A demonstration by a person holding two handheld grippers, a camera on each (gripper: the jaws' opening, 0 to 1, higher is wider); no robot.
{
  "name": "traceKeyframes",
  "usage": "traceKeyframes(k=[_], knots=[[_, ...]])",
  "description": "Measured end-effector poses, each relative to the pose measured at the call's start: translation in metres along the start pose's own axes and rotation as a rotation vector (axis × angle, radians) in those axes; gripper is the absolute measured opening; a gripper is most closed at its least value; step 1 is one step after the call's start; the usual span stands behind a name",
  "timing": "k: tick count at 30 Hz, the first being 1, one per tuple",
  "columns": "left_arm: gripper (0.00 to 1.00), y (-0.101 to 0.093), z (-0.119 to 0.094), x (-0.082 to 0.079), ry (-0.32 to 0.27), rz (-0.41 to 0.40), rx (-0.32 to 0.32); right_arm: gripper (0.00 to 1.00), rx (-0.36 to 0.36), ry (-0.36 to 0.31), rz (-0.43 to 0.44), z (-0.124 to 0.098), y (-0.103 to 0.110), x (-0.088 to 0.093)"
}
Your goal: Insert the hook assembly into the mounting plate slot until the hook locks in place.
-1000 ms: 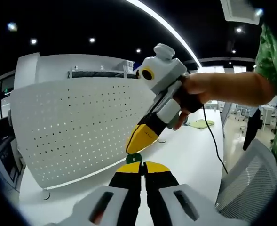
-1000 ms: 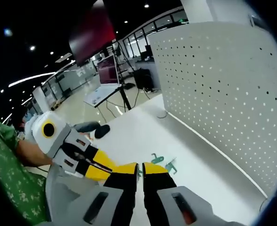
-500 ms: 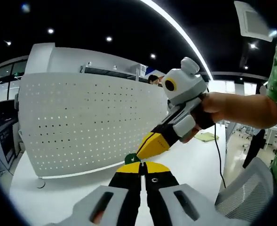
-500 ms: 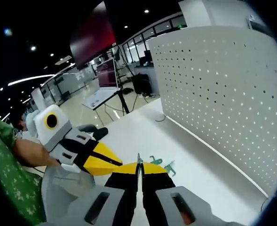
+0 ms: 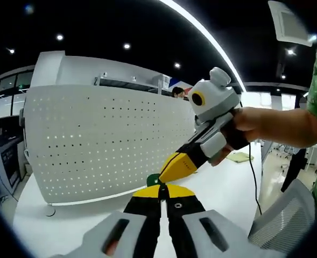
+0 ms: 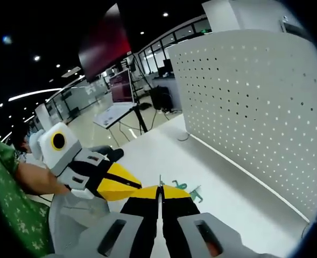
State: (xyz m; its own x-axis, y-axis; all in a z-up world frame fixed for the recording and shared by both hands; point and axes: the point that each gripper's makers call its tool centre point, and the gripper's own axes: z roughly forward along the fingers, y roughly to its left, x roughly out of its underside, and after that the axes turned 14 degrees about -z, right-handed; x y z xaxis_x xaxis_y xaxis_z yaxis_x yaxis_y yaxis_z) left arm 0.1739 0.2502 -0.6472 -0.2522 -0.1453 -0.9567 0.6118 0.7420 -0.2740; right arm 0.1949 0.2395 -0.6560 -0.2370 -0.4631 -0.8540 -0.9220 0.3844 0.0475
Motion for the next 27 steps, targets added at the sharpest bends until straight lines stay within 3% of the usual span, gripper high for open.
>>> traceKeyframes(k=[9, 17, 27], knots=[[0.10, 0.005, 0.002, -0.003, 0.001, 0.123, -0.088, 0.00, 0.024, -0.016, 0.018, -0.001, -0.003, -0.005], [0.08, 0.011, 0.004, -0.006, -0.012, 0.129, -0.133, 0.00, 0.012, -0.026, 0.024, 0.002, 0.005, -0.012], [0.05, 0.013, 0.003, -0.006, -0.013, 0.121, -0.144, 0.00, -0.005, -0.048, 0.053, 0.003, 0.010, -0.018]])
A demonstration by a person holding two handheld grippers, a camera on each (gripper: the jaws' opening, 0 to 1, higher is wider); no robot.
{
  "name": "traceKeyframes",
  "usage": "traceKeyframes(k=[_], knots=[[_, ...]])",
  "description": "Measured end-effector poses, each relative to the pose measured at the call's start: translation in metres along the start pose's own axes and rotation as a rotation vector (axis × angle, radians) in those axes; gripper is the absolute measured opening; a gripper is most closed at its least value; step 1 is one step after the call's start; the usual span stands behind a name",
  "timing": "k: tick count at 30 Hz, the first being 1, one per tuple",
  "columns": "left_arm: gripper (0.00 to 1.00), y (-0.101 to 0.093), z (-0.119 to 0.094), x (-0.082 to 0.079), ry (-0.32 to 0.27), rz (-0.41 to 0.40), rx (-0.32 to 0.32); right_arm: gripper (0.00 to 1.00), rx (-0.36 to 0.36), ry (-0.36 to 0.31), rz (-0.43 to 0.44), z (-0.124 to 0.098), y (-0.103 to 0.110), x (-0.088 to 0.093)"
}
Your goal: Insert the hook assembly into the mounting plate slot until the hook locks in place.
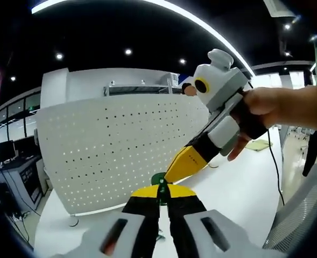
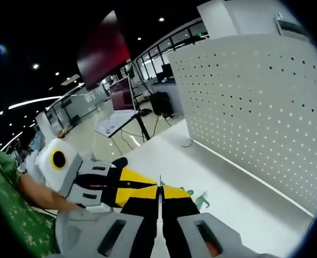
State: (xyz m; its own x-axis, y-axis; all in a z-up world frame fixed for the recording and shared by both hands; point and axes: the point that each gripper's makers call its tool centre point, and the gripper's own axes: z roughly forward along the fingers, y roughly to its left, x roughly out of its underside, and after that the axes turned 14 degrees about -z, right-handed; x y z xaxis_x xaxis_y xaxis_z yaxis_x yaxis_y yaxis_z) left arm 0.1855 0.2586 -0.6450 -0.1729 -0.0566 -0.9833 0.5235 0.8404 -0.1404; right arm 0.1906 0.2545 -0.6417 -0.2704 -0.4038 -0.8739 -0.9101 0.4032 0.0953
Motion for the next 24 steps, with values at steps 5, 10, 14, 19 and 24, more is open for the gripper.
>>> traceKeyframes(k=[5, 10, 14, 19, 24], knots=[[0.04, 0.0008, -0.0002, 0.0001, -0.007, 0.001, -0.009, 0.00, -0.001, -0.003, -0.001, 0.0005, 0.0013, -0.0010], [0.04, 0.0009, 0.0004, -0.0011, -0.008, 0.005, -0.011, 0.00, -0.001, -0.001, -0.004, 0.0002, 0.0009, -0.0015], [0.04, 0.0009, 0.0010, -0.0019, -0.013, -0.003, -0.012, 0.00, 0.002, 0.001, -0.012, 0.0000, 0.0002, -0.0024], [0.04, 0.0016, 0.0022, -0.0012, -0.010, -0.008, -0.018, 0.00, 0.019, 0.020, -0.062, 0.0016, 0.0006, -0.0030], [0.04, 0.0033, 0.0016, -0.0020, -0.014, -0.016, -0.028, 0.00, 0.027, 0.023, -0.076, 0.0026, -0.0001, -0.0045]])
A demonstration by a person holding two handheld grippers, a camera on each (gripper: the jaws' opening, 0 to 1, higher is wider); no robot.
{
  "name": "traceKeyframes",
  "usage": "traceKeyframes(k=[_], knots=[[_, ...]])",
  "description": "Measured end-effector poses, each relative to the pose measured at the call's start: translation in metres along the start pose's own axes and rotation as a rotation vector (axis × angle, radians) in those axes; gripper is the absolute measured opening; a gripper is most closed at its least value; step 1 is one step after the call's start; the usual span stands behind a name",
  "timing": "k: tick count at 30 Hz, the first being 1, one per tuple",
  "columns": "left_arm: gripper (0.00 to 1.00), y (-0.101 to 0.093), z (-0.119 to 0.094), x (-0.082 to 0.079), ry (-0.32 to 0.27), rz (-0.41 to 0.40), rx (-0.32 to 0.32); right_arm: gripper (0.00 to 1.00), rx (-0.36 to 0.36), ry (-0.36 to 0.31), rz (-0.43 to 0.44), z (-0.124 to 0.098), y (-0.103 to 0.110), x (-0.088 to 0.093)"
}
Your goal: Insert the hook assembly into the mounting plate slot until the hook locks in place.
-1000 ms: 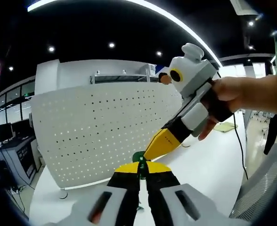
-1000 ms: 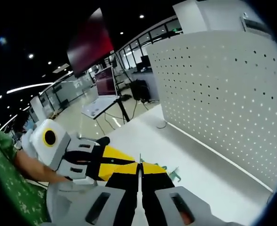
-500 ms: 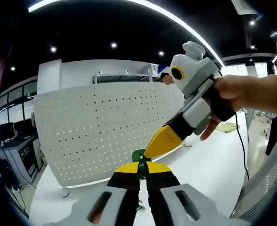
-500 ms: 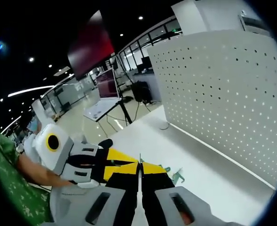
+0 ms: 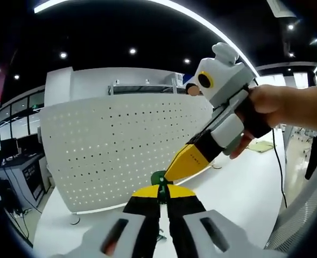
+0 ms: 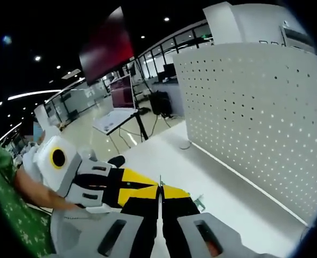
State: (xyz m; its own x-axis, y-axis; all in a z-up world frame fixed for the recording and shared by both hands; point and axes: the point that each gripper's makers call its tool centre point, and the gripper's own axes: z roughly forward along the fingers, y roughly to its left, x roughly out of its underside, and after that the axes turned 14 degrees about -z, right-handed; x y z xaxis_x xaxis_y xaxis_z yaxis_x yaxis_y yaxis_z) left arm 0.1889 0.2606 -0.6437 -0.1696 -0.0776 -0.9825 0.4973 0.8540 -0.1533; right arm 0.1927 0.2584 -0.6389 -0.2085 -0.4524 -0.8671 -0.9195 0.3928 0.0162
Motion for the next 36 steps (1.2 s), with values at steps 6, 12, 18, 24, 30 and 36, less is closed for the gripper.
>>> traceKeyframes(k=[6, 12, 18, 24, 30, 36], knots=[[0.03, 0.003, -0.001, -0.004, -0.010, -0.006, -0.010, 0.00, -0.001, 0.003, -0.002, 0.002, -0.001, -0.005], [0.03, 0.014, -0.002, -0.011, -0.018, -0.019, -0.022, 0.00, 0.003, -0.015, -0.018, 0.008, -0.003, -0.015], [0.03, 0.018, 0.003, -0.014, -0.026, -0.027, -0.027, 0.05, 0.047, -0.036, -0.060, 0.008, -0.012, -0.019], [0.03, 0.021, 0.007, -0.015, -0.015, -0.026, -0.024, 0.08, 0.057, -0.058, -0.053, 0.003, -0.019, -0.019], [0.03, 0.031, 0.008, -0.023, -0.009, -0.047, -0.031, 0.11, 0.104, -0.115, -0.040, -0.011, -0.030, -0.027], [0.03, 0.042, 0.007, -0.031, -0.009, -0.052, -0.046, 0.15, 0.162, -0.184, -0.032, -0.025, -0.039, -0.033]])
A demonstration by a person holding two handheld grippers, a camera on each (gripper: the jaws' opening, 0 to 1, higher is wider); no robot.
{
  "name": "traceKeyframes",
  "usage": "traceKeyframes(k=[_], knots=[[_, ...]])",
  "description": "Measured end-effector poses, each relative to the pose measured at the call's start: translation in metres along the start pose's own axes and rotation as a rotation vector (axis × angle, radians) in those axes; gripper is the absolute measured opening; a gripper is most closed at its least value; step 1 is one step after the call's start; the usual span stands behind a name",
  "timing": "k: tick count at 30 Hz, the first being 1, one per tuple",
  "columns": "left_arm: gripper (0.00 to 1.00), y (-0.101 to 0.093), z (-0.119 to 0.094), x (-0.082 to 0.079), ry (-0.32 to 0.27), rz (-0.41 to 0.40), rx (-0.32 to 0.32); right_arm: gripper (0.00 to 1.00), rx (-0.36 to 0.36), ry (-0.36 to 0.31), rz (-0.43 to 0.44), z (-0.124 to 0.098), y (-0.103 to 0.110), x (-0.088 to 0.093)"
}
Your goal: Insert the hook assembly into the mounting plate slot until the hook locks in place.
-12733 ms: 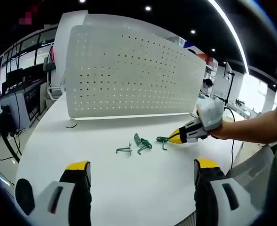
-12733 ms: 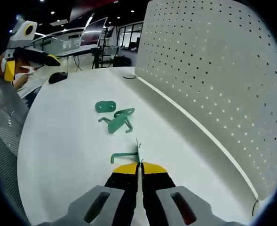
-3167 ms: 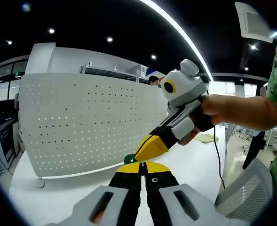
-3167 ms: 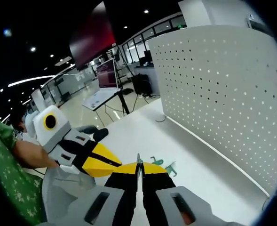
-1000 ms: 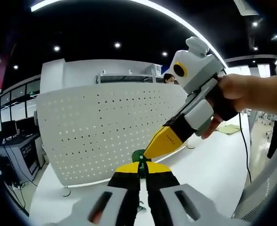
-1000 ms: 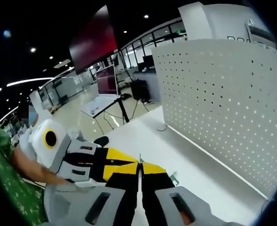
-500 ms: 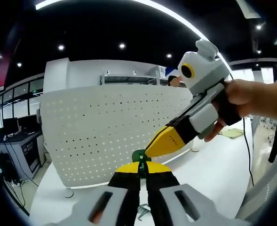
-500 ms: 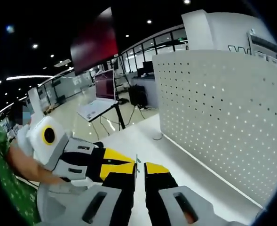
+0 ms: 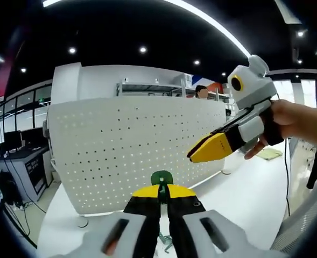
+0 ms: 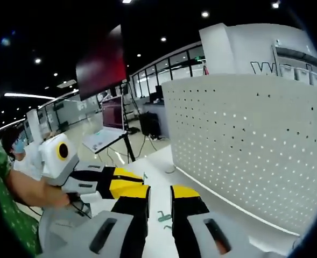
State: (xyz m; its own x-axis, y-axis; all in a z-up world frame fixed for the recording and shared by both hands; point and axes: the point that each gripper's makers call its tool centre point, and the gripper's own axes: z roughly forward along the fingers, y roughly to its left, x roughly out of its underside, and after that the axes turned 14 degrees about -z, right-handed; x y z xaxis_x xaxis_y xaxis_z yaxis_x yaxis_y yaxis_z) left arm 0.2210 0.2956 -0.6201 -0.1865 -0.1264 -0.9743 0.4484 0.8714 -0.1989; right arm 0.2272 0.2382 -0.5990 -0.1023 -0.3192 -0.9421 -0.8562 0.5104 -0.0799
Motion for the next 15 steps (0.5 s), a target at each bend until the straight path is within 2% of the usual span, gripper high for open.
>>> traceKeyframes(k=[8, 15], knots=[[0.03, 0.010, -0.003, -0.013, 0.012, 0.003, -0.008, 0.19, 0.047, -0.056, 0.015, -0.017, -0.006, -0.003], [0.03, 0.020, -0.008, -0.022, 0.004, -0.025, -0.044, 0.22, 0.095, -0.079, -0.015, -0.032, -0.008, -0.007]])
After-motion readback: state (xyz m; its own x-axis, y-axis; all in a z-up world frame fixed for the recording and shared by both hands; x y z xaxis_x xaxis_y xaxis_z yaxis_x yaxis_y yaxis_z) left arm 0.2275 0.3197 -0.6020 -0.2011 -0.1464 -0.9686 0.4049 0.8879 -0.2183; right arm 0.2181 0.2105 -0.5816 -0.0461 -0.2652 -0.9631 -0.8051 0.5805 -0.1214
